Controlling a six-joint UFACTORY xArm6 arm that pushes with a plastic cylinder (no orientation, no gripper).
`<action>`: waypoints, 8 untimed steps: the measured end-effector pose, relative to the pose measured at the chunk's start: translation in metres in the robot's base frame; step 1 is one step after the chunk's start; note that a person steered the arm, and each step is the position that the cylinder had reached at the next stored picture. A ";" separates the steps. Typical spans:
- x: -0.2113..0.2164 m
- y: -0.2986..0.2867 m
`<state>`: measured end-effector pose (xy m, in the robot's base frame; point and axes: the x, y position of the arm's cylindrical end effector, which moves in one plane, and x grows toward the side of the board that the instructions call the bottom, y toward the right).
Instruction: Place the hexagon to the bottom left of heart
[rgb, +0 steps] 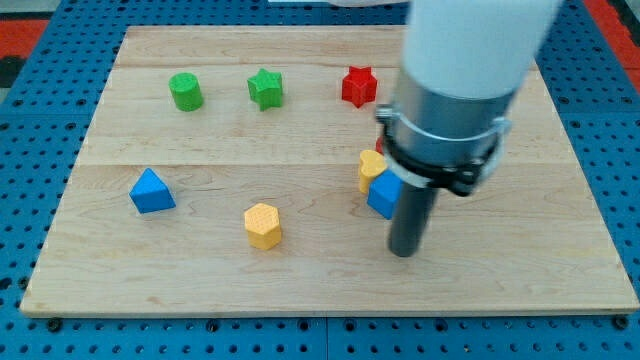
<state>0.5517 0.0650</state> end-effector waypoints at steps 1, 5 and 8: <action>0.010 -0.048; 0.004 -0.103; 0.007 -0.203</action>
<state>0.5591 -0.1380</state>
